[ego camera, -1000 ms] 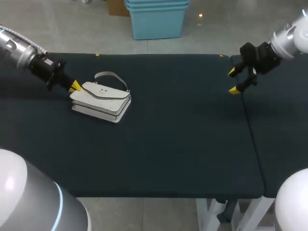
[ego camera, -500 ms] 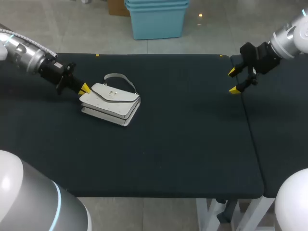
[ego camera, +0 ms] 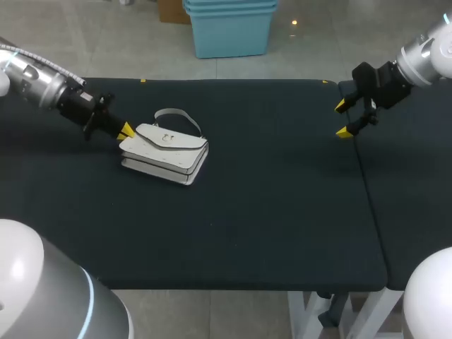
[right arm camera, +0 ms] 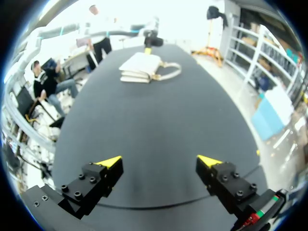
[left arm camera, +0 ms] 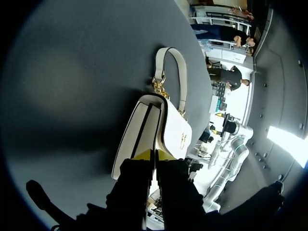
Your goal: Pick up the bag, open it, inspect its contents, close it, and place it on the opposite side
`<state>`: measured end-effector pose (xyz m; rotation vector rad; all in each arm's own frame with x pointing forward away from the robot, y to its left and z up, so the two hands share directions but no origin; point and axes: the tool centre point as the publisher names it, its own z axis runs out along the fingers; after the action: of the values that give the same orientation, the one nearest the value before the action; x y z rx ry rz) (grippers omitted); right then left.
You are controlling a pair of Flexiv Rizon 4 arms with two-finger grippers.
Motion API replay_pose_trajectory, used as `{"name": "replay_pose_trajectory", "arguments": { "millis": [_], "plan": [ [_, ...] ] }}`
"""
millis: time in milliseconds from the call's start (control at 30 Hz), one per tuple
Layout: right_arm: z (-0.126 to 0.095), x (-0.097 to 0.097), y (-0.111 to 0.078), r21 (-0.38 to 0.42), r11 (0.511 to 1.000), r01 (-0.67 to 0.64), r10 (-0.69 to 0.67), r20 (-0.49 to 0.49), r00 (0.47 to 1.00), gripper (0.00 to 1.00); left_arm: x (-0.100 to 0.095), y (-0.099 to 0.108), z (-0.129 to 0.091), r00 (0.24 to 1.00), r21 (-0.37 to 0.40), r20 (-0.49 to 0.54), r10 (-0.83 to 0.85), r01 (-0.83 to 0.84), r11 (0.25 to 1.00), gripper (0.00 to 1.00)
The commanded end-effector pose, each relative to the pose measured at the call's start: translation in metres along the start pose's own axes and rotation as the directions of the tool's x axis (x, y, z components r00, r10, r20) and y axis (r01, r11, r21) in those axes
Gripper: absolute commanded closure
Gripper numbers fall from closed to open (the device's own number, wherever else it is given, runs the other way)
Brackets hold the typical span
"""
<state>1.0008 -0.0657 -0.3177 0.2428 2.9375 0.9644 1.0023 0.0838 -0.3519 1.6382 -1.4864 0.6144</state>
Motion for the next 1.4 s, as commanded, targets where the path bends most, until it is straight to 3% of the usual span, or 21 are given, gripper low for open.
{"name": "replay_pose_trajectory", "arguments": {
  "millis": [33, 67, 133, 267, 400, 700, 833, 1100, 1400],
  "plan": [
    [0.0, -0.001, 0.0, 0.0, 1.0, 0.0, 0.0, -0.002, 1.0, 0.0, 0.01, 0.016, 0.03, 0.998, 0.428, -0.048, -0.031, 0.048, 0.902, 1.0],
    [0.0, -0.001, 0.0, 0.0, 1.0, 0.0, 0.0, -0.002, 1.0, 0.0, 0.013, 0.017, 0.036, 0.997, 0.469, -0.06, -0.051, 0.073, 0.88, 1.0],
    [0.0, -0.001, 0.0, 0.0, 1.0, 0.0, 0.0, -0.002, 1.0, 0.0, 0.016, 0.02, 0.044, 0.994, 0.468, -0.1, -0.052, 0.093, 0.879, 1.0],
    [0.0, -0.001, 0.0, 0.0, 1.0, 0.0, 0.0, -0.002, 1.0, 0.0, 0.025, 0.021, 0.063, 0.995, 0.538, -0.092, -0.047, 0.089, 0.838, 1.0],
    [0.0, -0.001, 0.0, 0.0, 1.0, 0.0, 0.0, -0.002, 1.0, 0.0, 0.035, 0.025, 0.081, 0.995, 0.652, -0.092, -0.024, 0.079, 0.754, 1.0],
    [0.0, -0.001, 0.0, 0.0, 1.0, 0.0, 0.0, -0.002, 1.0, 0.0, 0.062, 0.031, 0.111, 0.994, 0.736, -0.109, 0.011, 0.074, 0.673, 1.0],
    [0.0, -0.001, 0.0, 0.0, 1.0, 0.0, 0.0, -0.002, 1.0, 0.0, 0.073, 0.028, 0.125, 0.996, 0.8, -0.091, 0.011, 0.067, 0.596, 1.0],
    [0.0, -0.001, 0.0, 0.0, 1.0, 0.0, 0.0, -0.002, 1.0, 0.0, 0.089, 0.023, 0.147, 0.995, 0.819, -0.1, 0.011, 0.076, 0.569, 1.0],
    [0.0, -0.001, 0.0, 0.0, 1.0, 0.0, 0.0, -0.002, 1.0, 0.0, 0.108, 0.014, 0.167, 0.998, 0.743, -0.061, 0.024, 0.029, 0.669, 1.0]
  ]
}}
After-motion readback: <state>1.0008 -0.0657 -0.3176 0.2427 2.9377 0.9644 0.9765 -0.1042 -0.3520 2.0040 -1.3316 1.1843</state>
